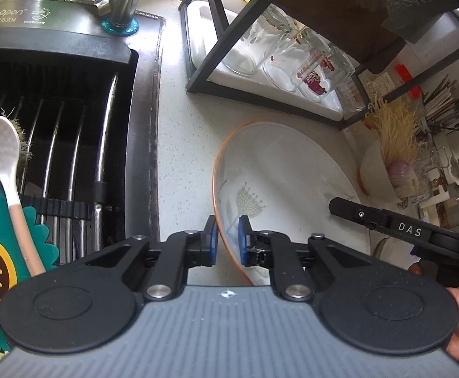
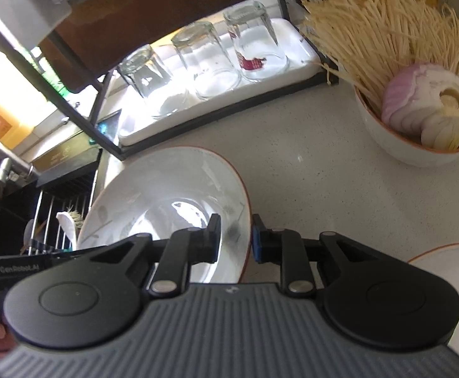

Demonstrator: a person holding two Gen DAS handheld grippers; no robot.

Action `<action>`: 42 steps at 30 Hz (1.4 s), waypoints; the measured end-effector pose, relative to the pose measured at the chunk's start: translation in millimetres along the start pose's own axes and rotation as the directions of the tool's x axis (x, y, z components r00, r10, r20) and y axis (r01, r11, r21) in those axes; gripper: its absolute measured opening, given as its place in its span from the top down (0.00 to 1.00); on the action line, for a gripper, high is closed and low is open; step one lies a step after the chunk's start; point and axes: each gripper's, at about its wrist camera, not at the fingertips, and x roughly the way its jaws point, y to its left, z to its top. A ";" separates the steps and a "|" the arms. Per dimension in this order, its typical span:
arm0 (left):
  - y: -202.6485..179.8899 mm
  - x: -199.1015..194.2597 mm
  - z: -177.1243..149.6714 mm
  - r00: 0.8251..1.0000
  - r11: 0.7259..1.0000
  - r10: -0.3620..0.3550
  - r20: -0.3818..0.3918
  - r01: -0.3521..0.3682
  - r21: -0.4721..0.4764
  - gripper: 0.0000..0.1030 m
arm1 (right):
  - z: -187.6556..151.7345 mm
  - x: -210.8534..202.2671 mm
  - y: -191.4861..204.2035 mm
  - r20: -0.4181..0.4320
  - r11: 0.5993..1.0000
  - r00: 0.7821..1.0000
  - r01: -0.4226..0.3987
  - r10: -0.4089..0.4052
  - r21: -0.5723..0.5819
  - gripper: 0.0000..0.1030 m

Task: Organize plates and bowls
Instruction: 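Lift the white bowl with both grippers and carry it toward the stacked bowl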

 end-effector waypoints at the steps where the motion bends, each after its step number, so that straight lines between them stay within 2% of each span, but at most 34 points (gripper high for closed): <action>1: -0.8 -1.6 -1.2 1.000 1.000 0.000 -0.001 0.000 0.000 0.85 | -0.2 -2.4 -0.8 0.001 1.000 1.000 -0.008 0.008 0.003 0.78; 14: -37.8 -22.2 -20.5 1.000 0.999 -0.021 0.013 0.021 0.029 0.85 | -10.9 -45.6 -15.9 0.067 1.000 0.998 -0.021 0.021 -0.003 0.78; 19: -61.0 -31.2 -27.7 1.000 0.998 -0.018 0.023 0.017 0.055 0.85 | -12.4 -64.5 -29.3 0.094 0.998 0.995 -0.044 0.041 0.033 0.78; 28: -108.3 -39.4 -40.3 0.998 0.994 -0.031 0.059 0.025 0.105 0.85 | -11.3 -104.9 -51.9 0.163 0.998 0.985 -0.054 0.051 0.017 0.78; 37: -154.7 -35.2 -56.9 0.996 0.990 -0.040 0.082 0.028 0.137 0.85 | -17.2 -138.6 -84.6 0.214 0.999 0.976 -0.052 0.048 0.012 0.78; 42: -176.1 -18.8 -71.2 0.998 0.990 -0.043 0.053 0.035 0.139 0.85 | -28.0 -152.7 -106.5 0.214 1.000 0.977 -0.012 0.009 0.010 0.78</action>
